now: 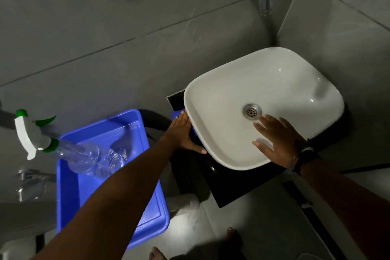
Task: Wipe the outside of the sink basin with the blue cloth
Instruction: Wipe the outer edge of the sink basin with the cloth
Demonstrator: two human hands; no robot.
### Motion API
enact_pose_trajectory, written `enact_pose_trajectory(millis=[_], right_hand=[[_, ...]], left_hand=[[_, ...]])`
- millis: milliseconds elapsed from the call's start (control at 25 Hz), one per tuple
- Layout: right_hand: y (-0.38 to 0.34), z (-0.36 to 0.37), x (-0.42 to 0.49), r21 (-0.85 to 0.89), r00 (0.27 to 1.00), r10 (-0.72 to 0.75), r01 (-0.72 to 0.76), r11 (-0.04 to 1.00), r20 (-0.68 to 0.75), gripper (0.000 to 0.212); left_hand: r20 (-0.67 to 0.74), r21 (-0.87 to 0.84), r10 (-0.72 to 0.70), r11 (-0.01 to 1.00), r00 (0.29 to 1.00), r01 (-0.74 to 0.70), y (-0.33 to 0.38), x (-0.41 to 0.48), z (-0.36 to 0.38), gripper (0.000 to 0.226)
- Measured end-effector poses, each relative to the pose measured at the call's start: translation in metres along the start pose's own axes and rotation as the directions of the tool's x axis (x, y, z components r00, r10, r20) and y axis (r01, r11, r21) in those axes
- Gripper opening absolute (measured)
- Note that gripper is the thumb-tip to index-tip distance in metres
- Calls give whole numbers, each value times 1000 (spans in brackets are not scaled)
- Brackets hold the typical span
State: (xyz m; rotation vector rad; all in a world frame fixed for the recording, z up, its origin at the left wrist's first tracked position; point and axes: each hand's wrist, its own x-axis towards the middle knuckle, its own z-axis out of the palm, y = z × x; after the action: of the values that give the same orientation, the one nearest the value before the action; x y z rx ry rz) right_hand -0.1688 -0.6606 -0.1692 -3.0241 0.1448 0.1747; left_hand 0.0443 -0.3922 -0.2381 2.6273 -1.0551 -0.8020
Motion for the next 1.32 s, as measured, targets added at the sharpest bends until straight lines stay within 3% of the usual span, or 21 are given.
enact_pose_trajectory(millis=[80,280,520,760,1120,1240,1320], right_hand=[[2,-3,-10,11,999,6,-5,1000,-43,66],[10,2,-3,4,998,3,-3,1000,-63,67],[13,3,-6,16,996,13,-12,1000,-89,83],[12,3,-9,2,998,33,-33,999,-54,82],[14,10,-8,-25,992,64,-67,997,-107,84],[-5,9,-17,42,956,174,-168,985,-237,66],[-28,21,-46,196,890,286,-228,954,-355,55]], left_hand=[[-43,14,-2,1000,999,3,2,22,-25,151],[31,46,-53,998,998,52,-24,69,-60,156],[-58,79,69,995,996,-64,-9,33,-24,149],[-141,-71,12,997,990,-23,26,-41,43,159],[-34,-161,-45,986,998,39,128,-126,137,159],[57,-286,-140,946,989,150,166,-135,144,157],[100,-384,-142,907,985,170,180,-139,136,143]])
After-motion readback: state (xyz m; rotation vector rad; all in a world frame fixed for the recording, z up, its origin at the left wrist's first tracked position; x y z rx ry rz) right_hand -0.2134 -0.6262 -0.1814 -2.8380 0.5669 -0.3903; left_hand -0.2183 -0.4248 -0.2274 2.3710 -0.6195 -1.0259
